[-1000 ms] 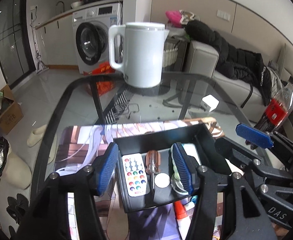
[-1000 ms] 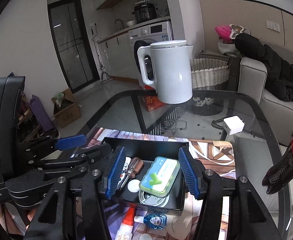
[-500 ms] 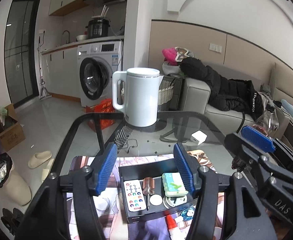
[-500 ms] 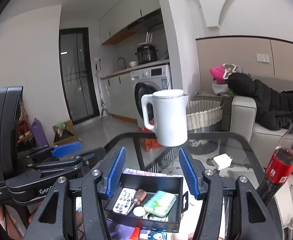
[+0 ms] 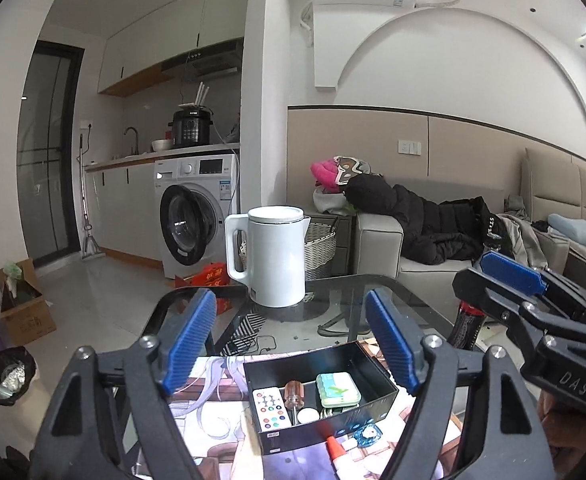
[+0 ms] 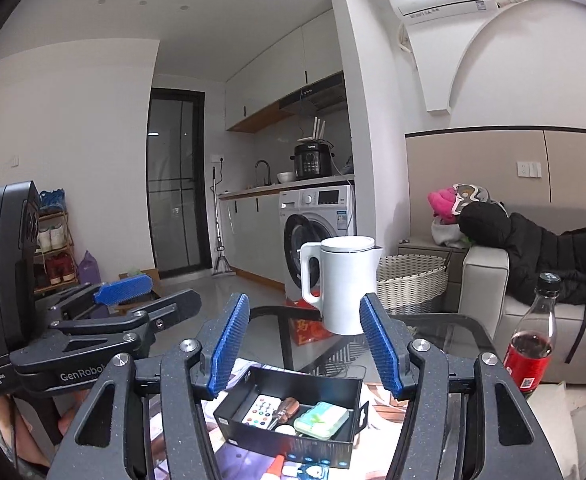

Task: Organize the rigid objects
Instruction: 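Withdraw both tools upward from the box, then grasp the white glue bottle with the left gripper while the right gripper grasps the yellow tool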

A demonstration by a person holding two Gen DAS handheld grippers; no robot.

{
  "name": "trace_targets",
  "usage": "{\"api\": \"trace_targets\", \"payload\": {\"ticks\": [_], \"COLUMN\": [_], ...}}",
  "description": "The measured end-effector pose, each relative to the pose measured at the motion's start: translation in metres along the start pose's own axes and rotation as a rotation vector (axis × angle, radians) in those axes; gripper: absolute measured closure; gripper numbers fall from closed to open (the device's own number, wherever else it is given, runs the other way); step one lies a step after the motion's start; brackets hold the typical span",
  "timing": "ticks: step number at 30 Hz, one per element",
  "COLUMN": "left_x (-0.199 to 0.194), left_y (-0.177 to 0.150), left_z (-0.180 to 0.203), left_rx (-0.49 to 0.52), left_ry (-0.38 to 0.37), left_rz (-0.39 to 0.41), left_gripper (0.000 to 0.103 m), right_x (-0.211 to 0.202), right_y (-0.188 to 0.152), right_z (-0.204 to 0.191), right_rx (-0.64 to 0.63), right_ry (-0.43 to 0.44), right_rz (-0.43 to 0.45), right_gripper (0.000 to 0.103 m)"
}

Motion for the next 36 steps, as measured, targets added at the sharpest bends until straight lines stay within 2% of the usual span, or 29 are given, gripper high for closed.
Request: {"api": "trace_targets", "payload": {"ticks": [4, 10, 16, 20, 22, 31, 36], "left_x": [-0.001, 0.022, 0.038, 0.049, 0.053, 0.074, 0.085], "left_y": [-0.009, -0.035, -0.066, -0.095, -0.104, -0.146, -0.161], "left_z": [-0.003, -0.012, -0.003, 0.002, 0.004, 0.01, 0.018], "left_rx": [-0.001, -0.067, -0.031, -0.028, -0.02, -0.014, 0.005], "left_ry": [-0.005, -0.029, -0.028, -0.051, -0.053, -0.069, -0.068], "left_rz": [-0.063, -0.3, -0.474, -0.623, -0.665, -0.841, -0.885], "left_gripper": [0.026, 0.026, 0.026, 0.026, 0.026, 0.029, 0.032], "right_x": [-0.002, 0.008, 0.029, 0.045, 0.053, 0.067, 0.065], "right_y": [-0.007, -0.029, -0.061, -0.091, -0.107, -0.156, -0.173], "right_z": [-0.002, 0.002, -0.004, -0.012, -0.015, -0.014, -0.019], "right_rx": [0.0, 0.029, 0.044, 0.017, 0.0, -0.016, -0.04], "right_ry": [0.013, 0.043, 0.11, 0.14, 0.157, 0.187, 0.209], "right_rz": [-0.074, -0.235, -0.445, -0.566, -0.623, -0.771, -0.822], "right_gripper": [0.044, 0.044, 0.044, 0.044, 0.044, 0.046, 0.046]}}
Point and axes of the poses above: each gripper's, at about its wrist camera, not at the fingertips, and x roughly the way its jaws point, z to its right, y to its top, the point moved 4 cm from there along x, roughly the way its jaws point, and after that the axes turned 7 degrees about -x, right-handed, at the moved point
